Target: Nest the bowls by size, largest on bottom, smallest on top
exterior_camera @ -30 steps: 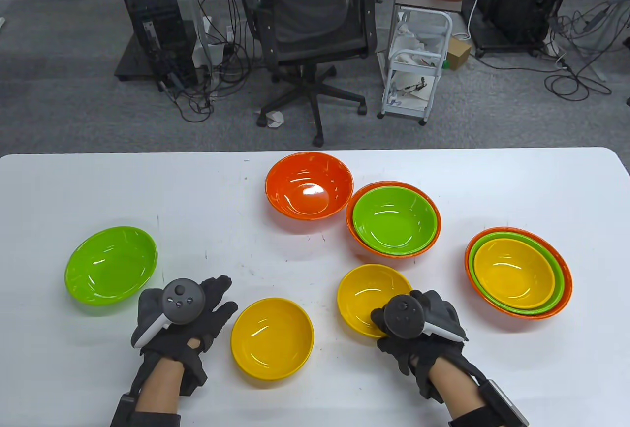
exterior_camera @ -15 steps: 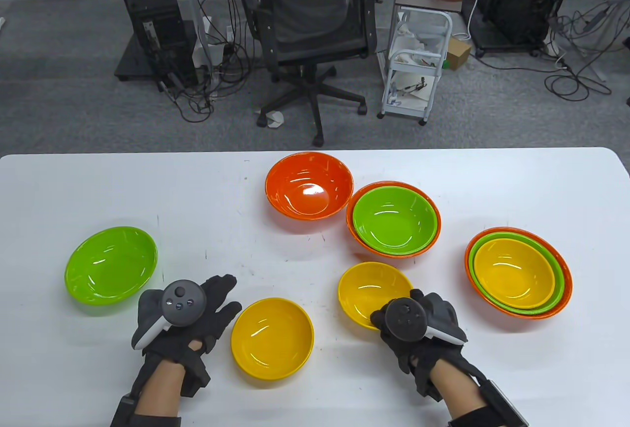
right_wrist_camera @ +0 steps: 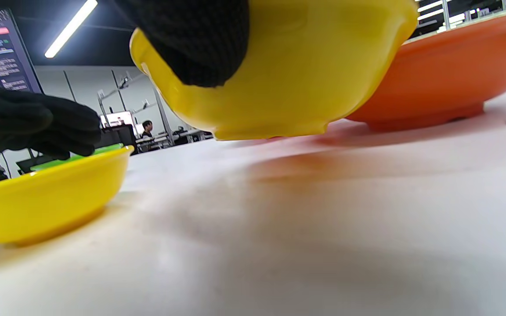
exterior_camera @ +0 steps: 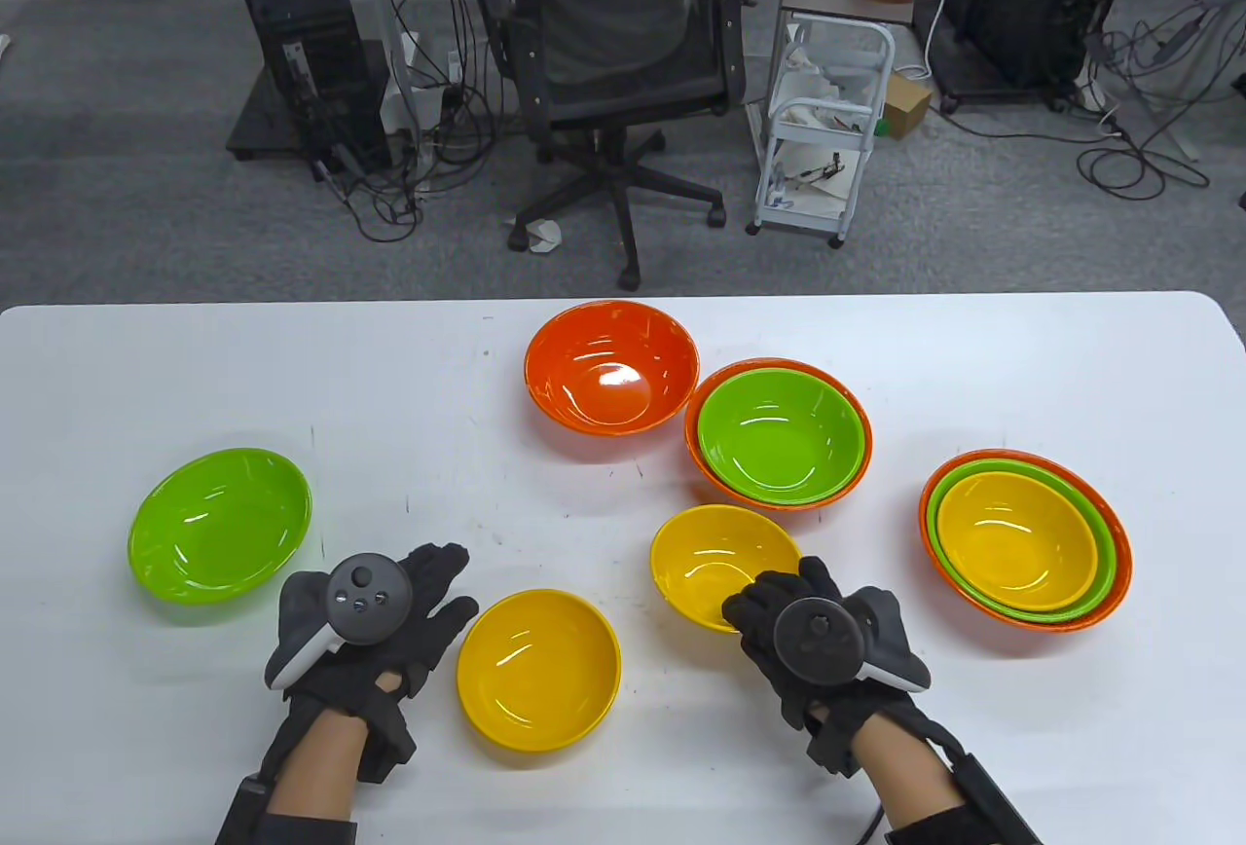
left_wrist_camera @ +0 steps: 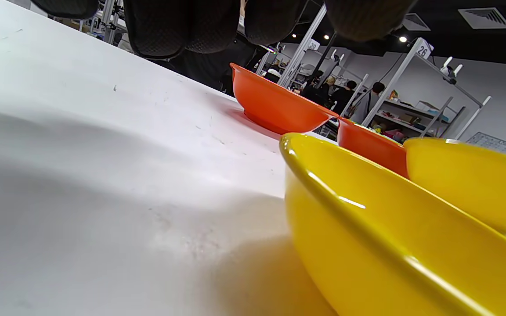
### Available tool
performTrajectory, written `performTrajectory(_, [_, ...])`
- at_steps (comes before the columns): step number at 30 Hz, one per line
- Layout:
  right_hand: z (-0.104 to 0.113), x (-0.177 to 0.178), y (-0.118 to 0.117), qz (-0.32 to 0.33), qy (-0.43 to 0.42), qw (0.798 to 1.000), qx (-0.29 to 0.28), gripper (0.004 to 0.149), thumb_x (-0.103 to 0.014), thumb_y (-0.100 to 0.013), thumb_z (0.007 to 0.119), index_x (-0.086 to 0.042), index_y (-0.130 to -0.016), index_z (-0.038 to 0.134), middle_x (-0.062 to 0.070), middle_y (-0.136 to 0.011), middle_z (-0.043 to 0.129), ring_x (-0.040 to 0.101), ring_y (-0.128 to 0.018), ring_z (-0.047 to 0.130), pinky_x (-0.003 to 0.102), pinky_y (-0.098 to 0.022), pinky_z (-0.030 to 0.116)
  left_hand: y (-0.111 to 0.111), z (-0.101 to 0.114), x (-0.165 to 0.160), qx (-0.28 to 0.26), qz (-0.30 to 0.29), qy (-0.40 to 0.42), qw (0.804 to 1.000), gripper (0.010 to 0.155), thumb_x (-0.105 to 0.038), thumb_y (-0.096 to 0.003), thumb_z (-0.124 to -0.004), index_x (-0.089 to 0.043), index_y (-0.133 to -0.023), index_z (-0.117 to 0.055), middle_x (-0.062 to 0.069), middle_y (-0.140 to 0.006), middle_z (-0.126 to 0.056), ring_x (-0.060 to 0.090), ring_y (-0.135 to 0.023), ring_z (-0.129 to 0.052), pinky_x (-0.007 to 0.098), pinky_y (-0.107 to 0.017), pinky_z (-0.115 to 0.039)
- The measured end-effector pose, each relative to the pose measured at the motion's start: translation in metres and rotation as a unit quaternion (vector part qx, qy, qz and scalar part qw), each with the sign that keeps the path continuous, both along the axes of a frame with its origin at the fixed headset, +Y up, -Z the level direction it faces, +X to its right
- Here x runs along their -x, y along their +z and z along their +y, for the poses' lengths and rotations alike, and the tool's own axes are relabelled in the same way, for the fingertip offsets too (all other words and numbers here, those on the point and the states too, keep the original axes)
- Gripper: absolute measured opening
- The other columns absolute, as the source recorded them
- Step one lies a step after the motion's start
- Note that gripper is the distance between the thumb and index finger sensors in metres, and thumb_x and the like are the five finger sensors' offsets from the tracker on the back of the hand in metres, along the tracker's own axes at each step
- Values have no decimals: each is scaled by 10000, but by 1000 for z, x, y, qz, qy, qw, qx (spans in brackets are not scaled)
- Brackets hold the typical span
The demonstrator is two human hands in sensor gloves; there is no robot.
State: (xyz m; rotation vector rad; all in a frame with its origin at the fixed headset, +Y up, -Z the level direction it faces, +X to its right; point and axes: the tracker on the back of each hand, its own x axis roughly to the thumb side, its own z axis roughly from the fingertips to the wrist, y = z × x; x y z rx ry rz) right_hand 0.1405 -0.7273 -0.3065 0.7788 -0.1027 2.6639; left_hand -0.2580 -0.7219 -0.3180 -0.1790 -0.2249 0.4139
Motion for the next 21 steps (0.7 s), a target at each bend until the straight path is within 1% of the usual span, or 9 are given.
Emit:
performTrajectory(5, [12, -1, 2, -11, -35, 998, -43, 440, -174, -461, 809, -40, -880, 823, 223, -904, 818, 513, -909, 682, 730, -677, 411, 0, 0, -3, -2, -1, -5, 1000, 677, -536, -529, -663, -244, -1127, -541, 145, -1163, -568, 457, -1069, -635, 719, -737, -523])
performTrajectory(6, [16, -2, 1, -21, -41, 997, -59, 441, -174, -462, 809, -41, -882, 823, 220, -909, 812, 513, -909, 681, 728, -678, 412, 0, 0, -4, -1, -3, -8, 1000, 677, -537, -530, -662, -246, -1128, -539, 145, -1164, -566, 458, -1070, -634, 719, -737, -523])
performTrajectory(9, [23, -5, -4, -44, -50, 995, -77, 444, -174, -464, 808, -46, -889, 817, 221, -913, 810, 511, -913, 675, 729, -678, 414, 0, -2, -7, 4, -8, -9, 1000, 676, -537, -529, -662, -245, -1127, -543, 146, -1163, -567, 457, -1070, -633, 720, -737, -522])
performTrajectory(13, [34, -10, -19, -90, -70, 988, -109, 438, -177, -465, 810, -50, -884, 822, 219, -899, 818, 508, -907, 682, 726, -680, 415, 0, -2, -12, 6, -13, -14, 1000, 675, -539, -530, -661, -247, -1127, -542, 144, -1165, -563, 459, -1072, -626, 719, -738, -519])
performTrajectory(16, [42, -13, -36, -126, -76, 981, -127, 438, -180, -466, 810, -54, -885, 822, 213, -894, 823, 506, -903, 686, 726, -676, 421, 0, -2, -14, 5, -14, -12, 1000, 676, -538, -530, -661, -247, -1128, -541, 146, -1166, -560, 459, -1075, -622, 722, -737, -516])
performTrajectory(19, [48, -13, -52, -156, -66, 976, -137, 441, -184, -467, 810, -61, -890, 820, 209, -893, 826, 501, -904, 687, 722, -679, 420, 2, -1, -15, 3, -17, -16, 1000, 674, -538, -529, -661, -248, -1126, -543, 145, -1166, -561, 458, -1074, -623, 720, -737, -518])
performTrajectory(21, [49, -14, -66, -181, -58, 974, -127, 446, -187, -469, 807, -73, -900, 816, 205, -904, 817, 499, -919, 667, 721, -680, 416, 2, 0, -15, -1, -17, -15, 1000, 675, -539, -529, -660, -248, -1126, -542, 145, -1166, -560, 460, -1073, -623, 721, -736, -518])
